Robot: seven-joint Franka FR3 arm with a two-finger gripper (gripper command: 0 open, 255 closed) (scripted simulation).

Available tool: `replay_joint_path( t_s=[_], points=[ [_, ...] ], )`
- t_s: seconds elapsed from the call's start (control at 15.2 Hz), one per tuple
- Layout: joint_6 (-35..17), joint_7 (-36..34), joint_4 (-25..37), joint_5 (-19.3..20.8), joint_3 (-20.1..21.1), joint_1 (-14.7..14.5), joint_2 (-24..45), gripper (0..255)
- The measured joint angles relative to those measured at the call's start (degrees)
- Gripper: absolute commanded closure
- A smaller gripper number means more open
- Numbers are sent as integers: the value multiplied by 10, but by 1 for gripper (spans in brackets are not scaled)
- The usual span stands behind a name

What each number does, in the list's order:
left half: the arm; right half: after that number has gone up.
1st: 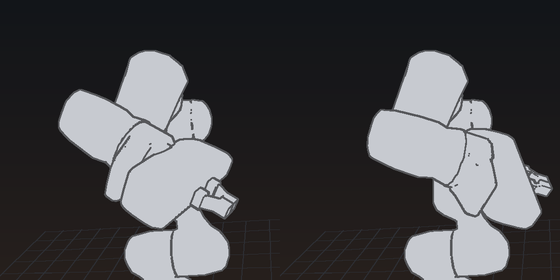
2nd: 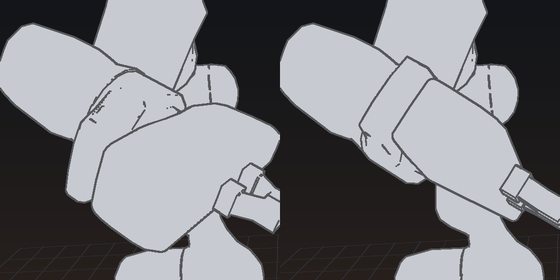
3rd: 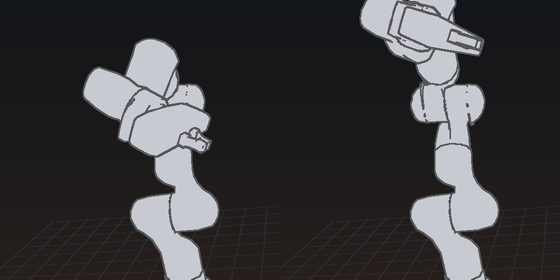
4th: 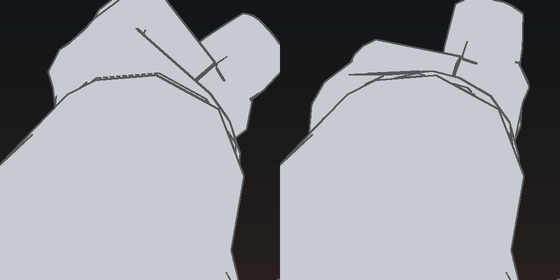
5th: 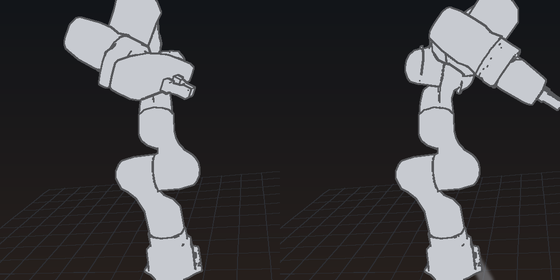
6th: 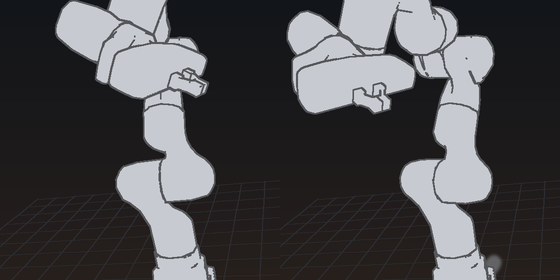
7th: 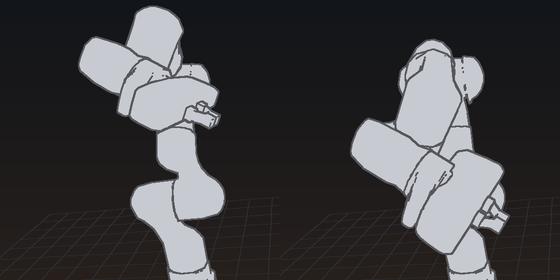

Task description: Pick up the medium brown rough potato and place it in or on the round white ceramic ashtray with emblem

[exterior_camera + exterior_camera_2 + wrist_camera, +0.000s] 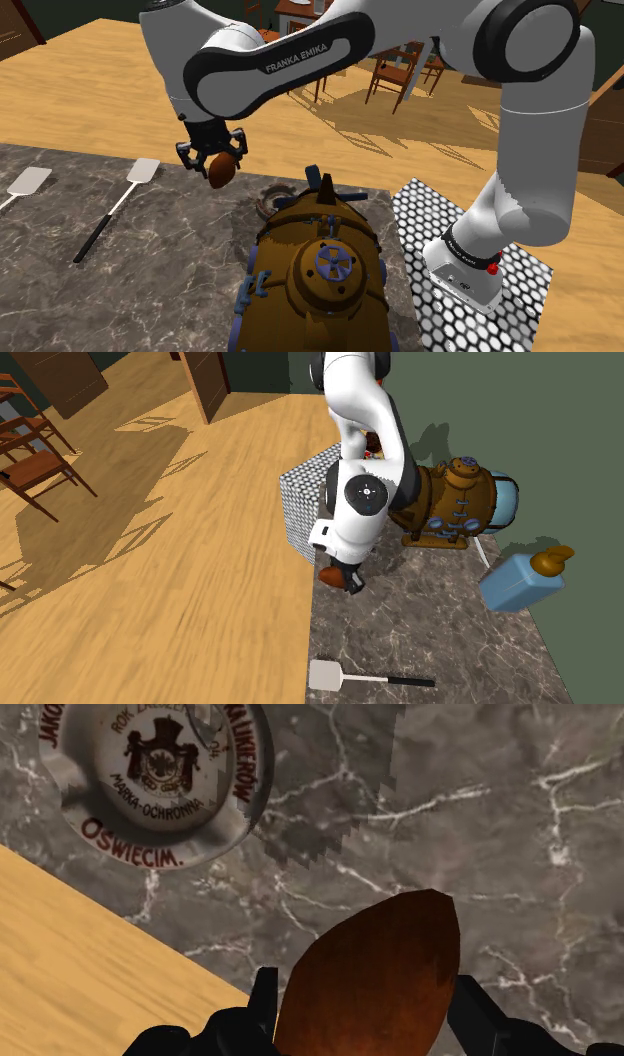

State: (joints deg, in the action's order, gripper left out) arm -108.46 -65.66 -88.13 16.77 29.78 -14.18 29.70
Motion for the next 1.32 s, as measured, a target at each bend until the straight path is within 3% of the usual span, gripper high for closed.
replay_joint_path(
  t_s=[0.66,1.32],
  points=[
    [62,10,47,-12,7,-1,-19,255],
    [-21,52,-238,-124,37,70,-252,255]
  ],
)
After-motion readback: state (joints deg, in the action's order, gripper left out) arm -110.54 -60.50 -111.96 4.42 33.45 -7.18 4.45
